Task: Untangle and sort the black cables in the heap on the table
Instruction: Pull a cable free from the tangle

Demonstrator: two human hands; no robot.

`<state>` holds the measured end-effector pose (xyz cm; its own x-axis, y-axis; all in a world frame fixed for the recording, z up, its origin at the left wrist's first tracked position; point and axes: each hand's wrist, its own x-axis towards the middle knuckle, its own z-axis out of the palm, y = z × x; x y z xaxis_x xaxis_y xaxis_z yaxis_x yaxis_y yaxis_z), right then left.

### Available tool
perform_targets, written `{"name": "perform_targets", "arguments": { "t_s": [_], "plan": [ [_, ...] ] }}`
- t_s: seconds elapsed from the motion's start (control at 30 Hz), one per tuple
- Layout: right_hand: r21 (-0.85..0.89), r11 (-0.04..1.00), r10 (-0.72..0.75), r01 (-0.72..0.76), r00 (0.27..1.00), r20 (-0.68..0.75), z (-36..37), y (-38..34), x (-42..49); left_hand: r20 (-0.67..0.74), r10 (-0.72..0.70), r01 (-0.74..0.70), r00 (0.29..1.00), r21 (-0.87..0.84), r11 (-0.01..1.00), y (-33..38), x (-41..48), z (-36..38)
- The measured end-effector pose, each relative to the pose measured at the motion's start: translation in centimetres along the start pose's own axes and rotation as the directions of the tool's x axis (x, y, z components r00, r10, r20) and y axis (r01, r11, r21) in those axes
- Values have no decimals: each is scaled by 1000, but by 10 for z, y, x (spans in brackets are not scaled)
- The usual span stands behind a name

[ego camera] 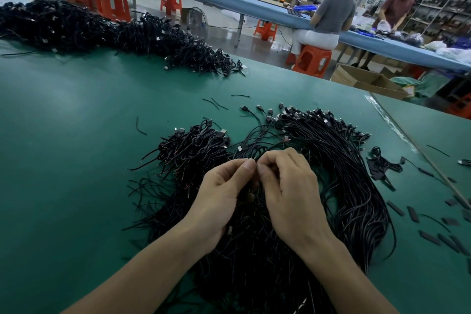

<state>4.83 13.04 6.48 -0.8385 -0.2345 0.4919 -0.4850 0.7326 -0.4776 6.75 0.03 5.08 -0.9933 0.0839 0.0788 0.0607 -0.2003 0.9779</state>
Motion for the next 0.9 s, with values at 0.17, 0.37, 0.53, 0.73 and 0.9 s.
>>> {"name": "perform_targets", "arguments": {
  "t_s": [0.17,0.37,0.53,0.73,0.9],
  "plan": [
    [30,999,-27,28,999,-30,-3,0,0,-42,-16,18,999,51,999,-9,9,-13],
    [172,985,35,-10,990,-140,5,-8,-2,-44,117,-116,992,32,993,-13,9,-10],
    [498,845,226,-195,974,-2,9,-17,-5,-106,301,-296,948,56,953,-17,3,-5],
    [599,758,219,-258,966,139,4,-18,-5,-156,373,-353,915,141,925,-10,1,-5],
    [685,629,259,-367,930,260,5,-14,-9,-89,366,-369,926,-15,929,-4,3,-10]
  ]
}}
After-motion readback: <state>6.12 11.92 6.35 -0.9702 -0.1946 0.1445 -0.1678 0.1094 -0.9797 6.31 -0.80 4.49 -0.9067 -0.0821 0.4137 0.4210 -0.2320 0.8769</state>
